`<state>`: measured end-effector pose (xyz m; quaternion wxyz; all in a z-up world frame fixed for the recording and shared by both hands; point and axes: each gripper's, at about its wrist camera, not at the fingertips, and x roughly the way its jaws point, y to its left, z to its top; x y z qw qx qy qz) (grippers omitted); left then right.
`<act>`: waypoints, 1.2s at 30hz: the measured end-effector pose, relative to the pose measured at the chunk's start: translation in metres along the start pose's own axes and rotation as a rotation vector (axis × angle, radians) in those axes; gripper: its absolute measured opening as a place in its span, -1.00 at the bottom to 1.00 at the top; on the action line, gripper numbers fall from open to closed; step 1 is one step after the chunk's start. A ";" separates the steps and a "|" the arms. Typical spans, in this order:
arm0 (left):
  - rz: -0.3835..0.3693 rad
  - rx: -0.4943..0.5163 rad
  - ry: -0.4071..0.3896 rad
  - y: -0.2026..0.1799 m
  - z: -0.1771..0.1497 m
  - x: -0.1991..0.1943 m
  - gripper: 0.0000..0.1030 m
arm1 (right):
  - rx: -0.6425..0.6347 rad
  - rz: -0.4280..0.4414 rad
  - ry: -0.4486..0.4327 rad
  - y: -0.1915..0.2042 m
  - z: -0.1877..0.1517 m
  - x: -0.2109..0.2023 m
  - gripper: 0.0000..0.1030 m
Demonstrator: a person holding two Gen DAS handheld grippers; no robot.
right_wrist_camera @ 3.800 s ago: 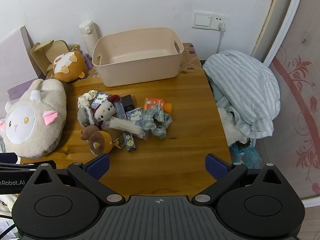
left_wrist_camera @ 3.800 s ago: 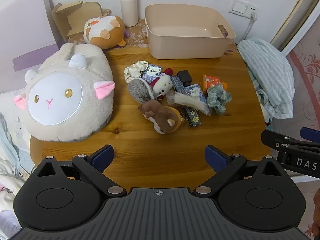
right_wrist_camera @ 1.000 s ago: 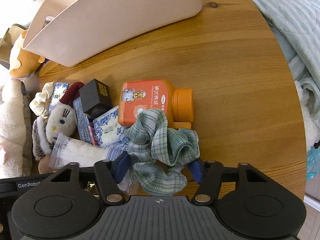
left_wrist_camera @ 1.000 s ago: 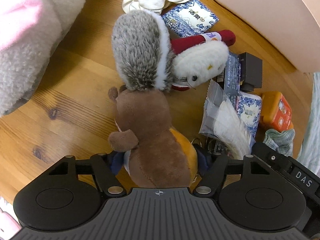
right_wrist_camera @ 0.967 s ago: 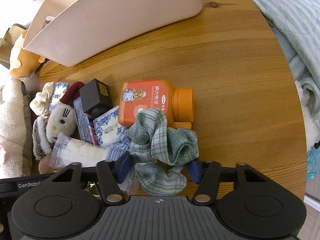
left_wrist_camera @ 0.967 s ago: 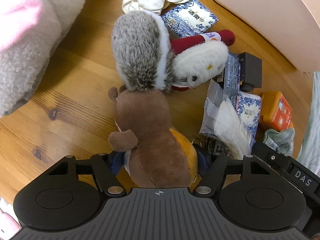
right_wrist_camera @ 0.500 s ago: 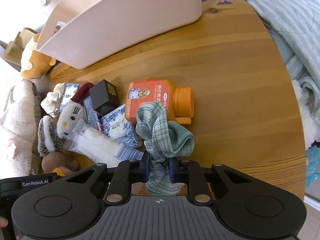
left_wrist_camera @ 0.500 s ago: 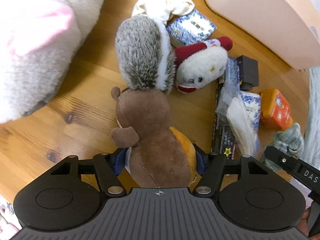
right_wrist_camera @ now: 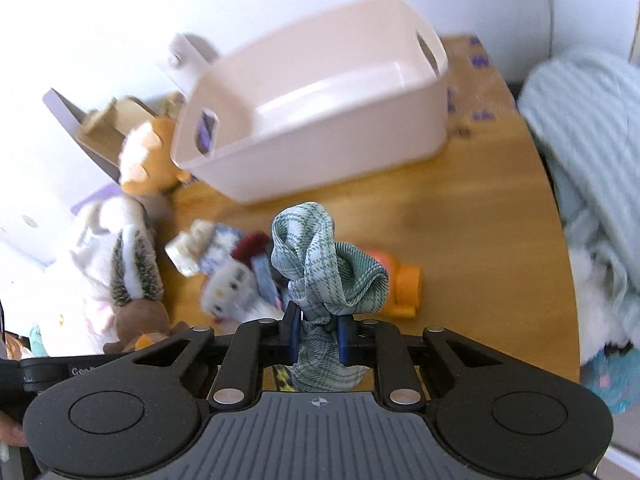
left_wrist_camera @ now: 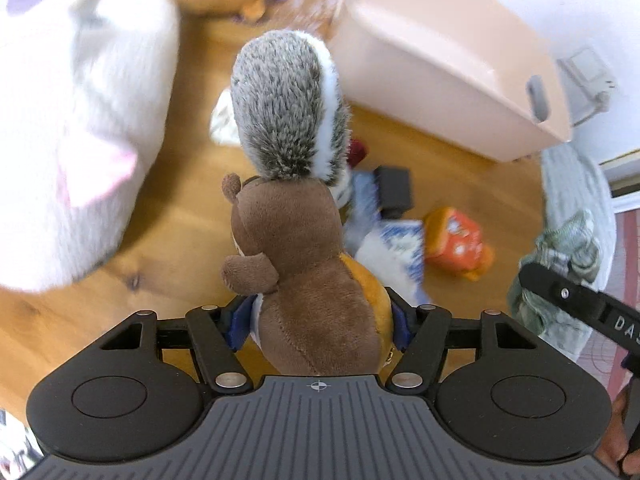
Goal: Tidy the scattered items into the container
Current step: 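Carry squirrel plush and scrunchie into the beige basket and open both tools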
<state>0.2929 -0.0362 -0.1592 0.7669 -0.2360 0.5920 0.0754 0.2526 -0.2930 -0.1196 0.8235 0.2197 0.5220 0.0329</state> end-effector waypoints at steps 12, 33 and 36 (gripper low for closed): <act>-0.016 0.098 -0.185 -0.027 0.042 -0.046 0.29 | -0.027 0.017 -0.092 0.014 0.040 -0.011 -0.69; 0.042 0.190 -0.246 -0.083 0.164 -0.007 0.29 | -0.042 -0.061 -0.192 0.009 0.166 0.030 -0.69; 0.063 0.190 -0.212 -0.088 0.176 0.013 0.29 | -0.037 -0.082 -0.162 0.003 0.176 0.051 -0.69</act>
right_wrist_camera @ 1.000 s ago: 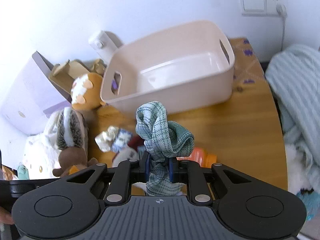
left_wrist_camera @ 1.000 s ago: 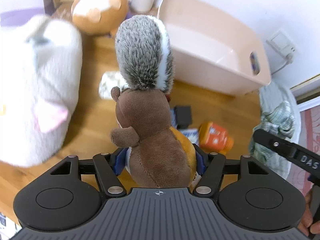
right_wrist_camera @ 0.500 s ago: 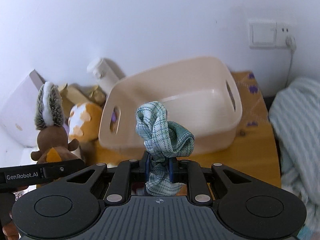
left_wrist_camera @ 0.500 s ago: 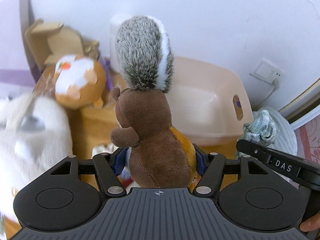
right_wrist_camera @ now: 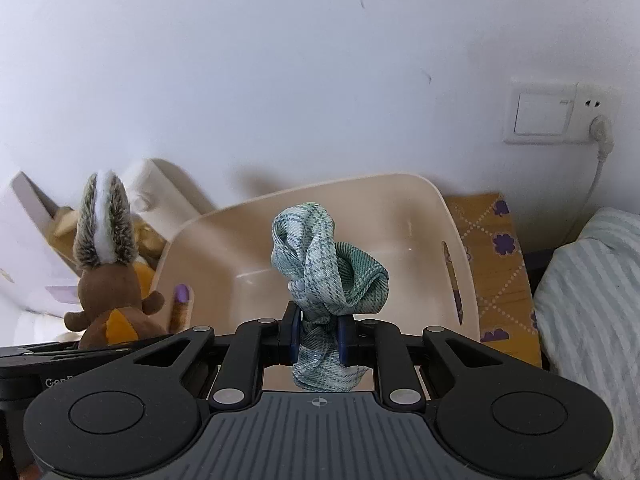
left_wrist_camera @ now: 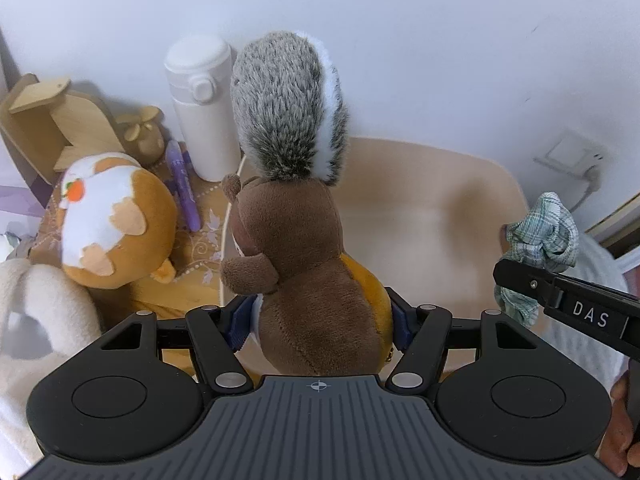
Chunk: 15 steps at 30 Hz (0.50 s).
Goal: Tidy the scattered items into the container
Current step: 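Carry squirrel plush and scrunchie into the beige basket and open both tools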
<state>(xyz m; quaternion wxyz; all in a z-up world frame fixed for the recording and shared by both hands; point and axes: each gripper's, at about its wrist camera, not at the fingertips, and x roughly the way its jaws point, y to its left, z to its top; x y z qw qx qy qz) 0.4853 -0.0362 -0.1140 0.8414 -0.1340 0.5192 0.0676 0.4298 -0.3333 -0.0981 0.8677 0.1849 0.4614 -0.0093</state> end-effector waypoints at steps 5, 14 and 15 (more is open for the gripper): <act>0.013 -0.005 0.087 -0.006 0.007 0.037 0.29 | 0.021 -0.034 0.041 -0.011 0.001 0.033 -0.69; 0.057 0.000 0.178 -0.010 0.001 0.080 0.31 | 0.040 -0.071 0.100 -0.021 -0.005 0.070 -0.65; 0.070 0.016 0.177 -0.013 0.000 0.082 0.31 | 0.041 -0.072 0.112 -0.021 -0.006 0.073 -0.64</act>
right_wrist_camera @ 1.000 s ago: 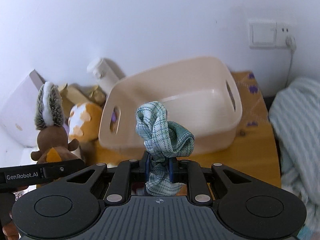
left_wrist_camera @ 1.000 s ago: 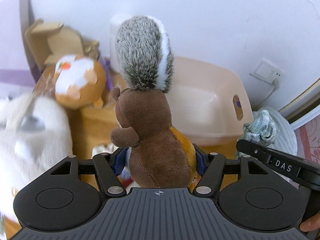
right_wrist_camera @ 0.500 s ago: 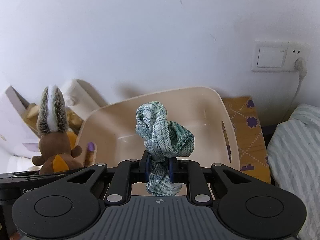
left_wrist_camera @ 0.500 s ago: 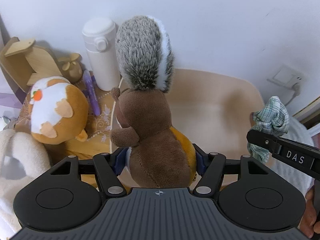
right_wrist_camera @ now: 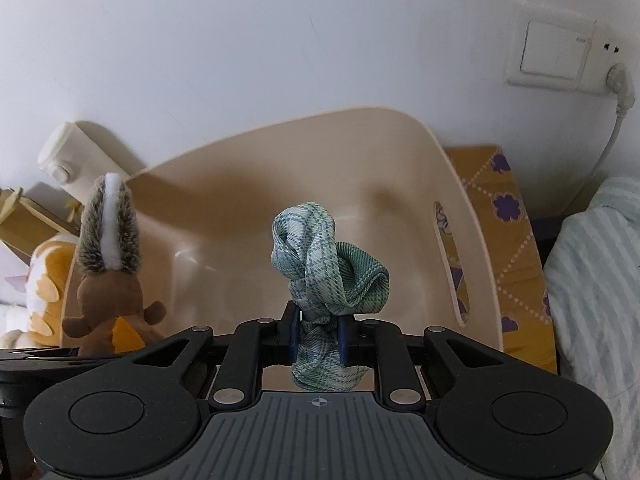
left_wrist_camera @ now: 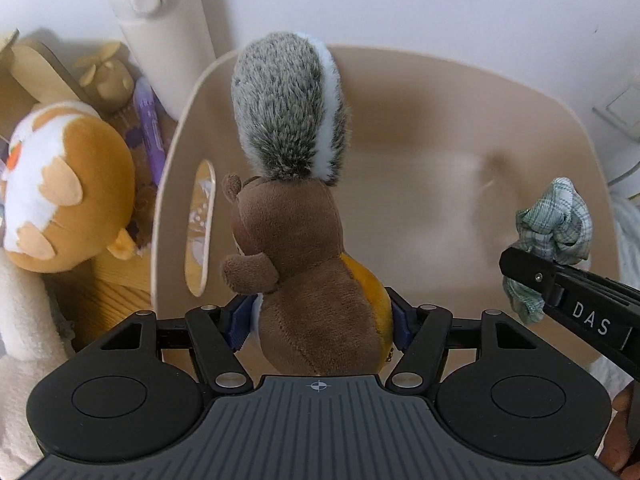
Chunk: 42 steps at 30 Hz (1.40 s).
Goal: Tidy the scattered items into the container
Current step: 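Carry squirrel plush and scrunchie into the beige basket and open both tools, then move both tools back toward the remaining items on the table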
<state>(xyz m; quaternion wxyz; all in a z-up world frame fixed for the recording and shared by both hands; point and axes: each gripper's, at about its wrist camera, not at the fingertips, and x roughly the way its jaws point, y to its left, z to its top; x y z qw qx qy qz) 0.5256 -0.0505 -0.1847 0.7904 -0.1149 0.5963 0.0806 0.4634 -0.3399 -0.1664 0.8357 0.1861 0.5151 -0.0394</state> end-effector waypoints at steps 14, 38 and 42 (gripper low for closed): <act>-0.045 0.068 -0.145 -0.012 -0.009 -0.044 0.52 | 0.016 -0.020 -0.040 -0.011 -0.008 -0.017 0.20; -0.148 0.041 -0.194 0.053 -0.119 -0.129 0.92 | -0.119 0.052 -0.201 0.022 -0.113 -0.144 1.00; -0.113 0.073 -0.176 0.059 -0.142 -0.124 0.92 | -0.185 0.019 -0.193 0.033 -0.141 -0.141 1.00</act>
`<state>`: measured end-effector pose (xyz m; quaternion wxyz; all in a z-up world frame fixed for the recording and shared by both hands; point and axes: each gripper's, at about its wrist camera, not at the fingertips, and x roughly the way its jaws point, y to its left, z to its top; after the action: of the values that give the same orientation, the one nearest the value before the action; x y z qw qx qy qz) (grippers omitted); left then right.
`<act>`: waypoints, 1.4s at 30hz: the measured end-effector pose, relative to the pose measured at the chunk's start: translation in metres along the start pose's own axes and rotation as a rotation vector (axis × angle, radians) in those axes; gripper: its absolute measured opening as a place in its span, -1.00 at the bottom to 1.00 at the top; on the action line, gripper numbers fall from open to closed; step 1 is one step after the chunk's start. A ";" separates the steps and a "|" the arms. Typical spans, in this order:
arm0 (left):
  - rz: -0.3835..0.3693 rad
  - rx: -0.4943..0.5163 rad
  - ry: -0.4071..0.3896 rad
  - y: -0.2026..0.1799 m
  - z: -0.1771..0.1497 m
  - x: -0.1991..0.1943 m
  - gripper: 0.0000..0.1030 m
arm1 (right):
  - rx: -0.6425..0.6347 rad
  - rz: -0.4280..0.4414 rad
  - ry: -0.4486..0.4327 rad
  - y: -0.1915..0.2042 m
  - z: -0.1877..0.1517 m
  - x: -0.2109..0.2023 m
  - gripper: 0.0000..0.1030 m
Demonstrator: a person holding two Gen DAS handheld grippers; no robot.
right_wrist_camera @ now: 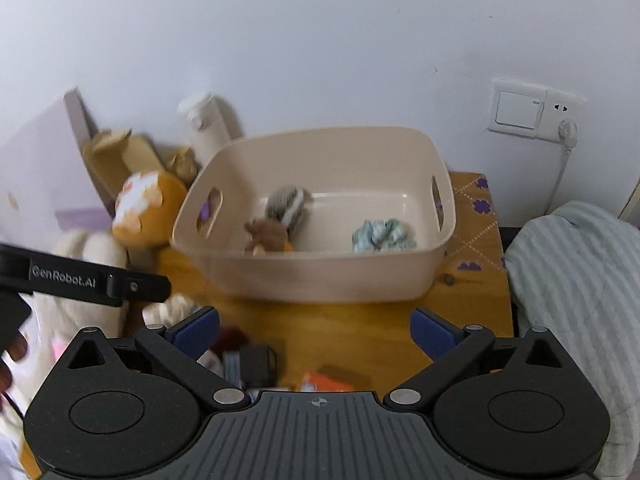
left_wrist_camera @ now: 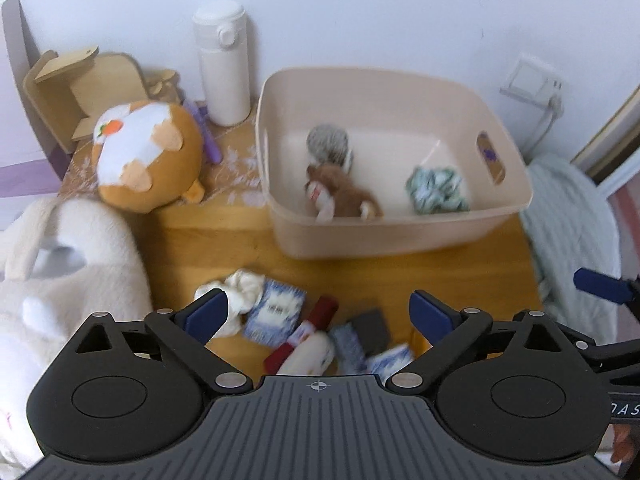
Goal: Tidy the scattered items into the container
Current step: 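Move both tools back toward the remaining items on the table, then grasp the Hello Kitty plush with left tool while right tool grasps the snack bag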
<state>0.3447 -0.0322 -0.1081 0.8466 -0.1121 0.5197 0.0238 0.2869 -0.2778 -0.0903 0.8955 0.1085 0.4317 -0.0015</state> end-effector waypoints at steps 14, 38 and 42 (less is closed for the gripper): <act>0.047 0.088 0.004 0.019 -0.067 0.029 0.92 | -0.110 0.048 0.138 0.034 -0.067 0.025 1.00; 0.034 0.165 0.028 0.027 -0.084 0.101 0.92 | -0.225 0.134 0.210 0.050 -0.107 0.094 0.50; 0.012 0.144 0.037 0.031 -0.081 0.110 0.91 | -0.194 0.159 0.211 0.047 -0.104 0.102 0.43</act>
<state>0.3196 -0.0277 -0.2454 0.8426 -0.0481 0.5363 -0.0106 0.2751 -0.2019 -0.2232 0.8488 0.0548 0.5114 0.1228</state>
